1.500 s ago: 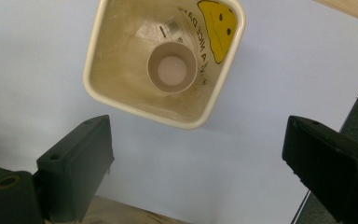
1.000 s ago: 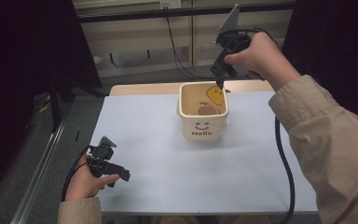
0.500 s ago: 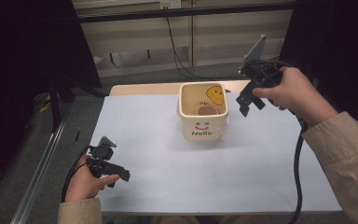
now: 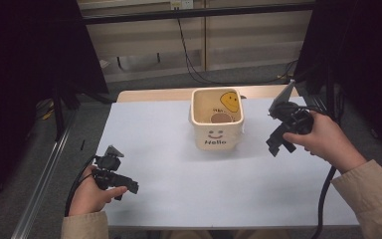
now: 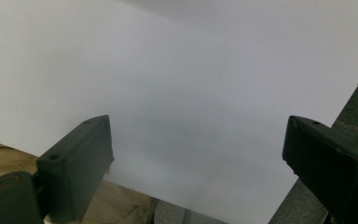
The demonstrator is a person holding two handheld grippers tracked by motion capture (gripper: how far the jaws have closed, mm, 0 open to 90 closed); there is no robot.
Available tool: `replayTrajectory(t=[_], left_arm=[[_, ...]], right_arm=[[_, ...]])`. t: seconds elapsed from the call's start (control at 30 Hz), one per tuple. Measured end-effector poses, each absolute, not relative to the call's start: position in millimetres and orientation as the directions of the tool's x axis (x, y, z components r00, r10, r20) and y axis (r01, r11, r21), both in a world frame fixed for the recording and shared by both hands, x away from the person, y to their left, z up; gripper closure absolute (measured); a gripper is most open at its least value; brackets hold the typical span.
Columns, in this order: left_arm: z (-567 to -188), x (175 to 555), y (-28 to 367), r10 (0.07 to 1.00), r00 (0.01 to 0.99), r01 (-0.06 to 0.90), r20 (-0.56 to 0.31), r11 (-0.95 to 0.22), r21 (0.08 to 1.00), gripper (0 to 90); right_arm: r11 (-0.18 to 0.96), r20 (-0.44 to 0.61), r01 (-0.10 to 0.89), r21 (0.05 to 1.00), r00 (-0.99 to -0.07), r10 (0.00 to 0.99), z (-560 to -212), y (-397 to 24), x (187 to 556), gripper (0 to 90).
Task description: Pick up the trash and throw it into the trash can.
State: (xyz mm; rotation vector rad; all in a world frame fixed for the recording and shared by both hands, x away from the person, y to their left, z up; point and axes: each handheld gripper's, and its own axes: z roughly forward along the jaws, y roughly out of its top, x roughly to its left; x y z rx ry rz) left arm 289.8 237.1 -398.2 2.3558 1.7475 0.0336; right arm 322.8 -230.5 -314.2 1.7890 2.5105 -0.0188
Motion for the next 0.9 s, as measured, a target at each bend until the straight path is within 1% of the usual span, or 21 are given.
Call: replayTrajectory(t=[0.07,0.13,0.3,0.4,0.5,0.7,0.8,0.83,0.9], left_arm=[[-398.5,289.3,237.6,0.952,0.289,0.944,-0.103,-0.266,0.194,3.0],[-398.2,289.4,238.8,0.95,0.295,0.943,-0.102,-0.272,0.189,3.0],[-398.6,288.5,237.0,0.955,0.28,0.945,-0.101,-0.256,0.203,3.0],[-397.9,289.2,236.9,0.951,0.291,0.946,-0.102,-0.27,0.179,3.1],[-398.8,289.4,236.5,0.948,0.306,0.941,-0.092,-0.286,0.184,3.0],[-400.2,289.3,234.8,0.951,0.293,0.946,-0.1,-0.272,0.177,3.0],[-401.2,289.1,233.8,0.953,0.285,0.948,-0.102,-0.264,0.176,3.1],[-401.4,289.3,233.4,0.954,0.283,0.949,-0.103,-0.263,0.177,3.1],[-401.1,290.6,234.6,0.949,0.301,0.944,-0.092,-0.283,0.171,3.1]], right_arm=[[0.327,-0.063,0.945,0.019,-0.325,0.943,-325.7,-234.5,317.6,8.4],[0.32,-0.055,0.947,0.004,-0.32,0.946,-341.3,-240.8,312.4,8.6],[0.283,-0.064,0.959,-0.007,-0.283,0.957,-373.8,-259.6,300.2,8.5],[0.274,-0.064,0.962,-0.018,-0.274,0.959,-388.8,-267.8,291.2,8.3],[0.265,-0.071,0.963,-0.036,-0.267,0.961,-405.1,-275.0,281.4,8.2],[0.249,-0.086,0.967,-0.051,-0.252,0.964,-428.6,-285.7,264.2,8.3],[0.229,-0.075,0.972,-0.05,-0.233,0.97,-433.8,-291.2,259.4,8.4],[0.237,-0.072,0.971,-0.043,-0.239,0.968,-434.4,-292.4,258.4,8.3],[0.237,-0.066,0.971,-0.033,-0.238,0.969,-433.7,-293.9,255.7,8.1]])
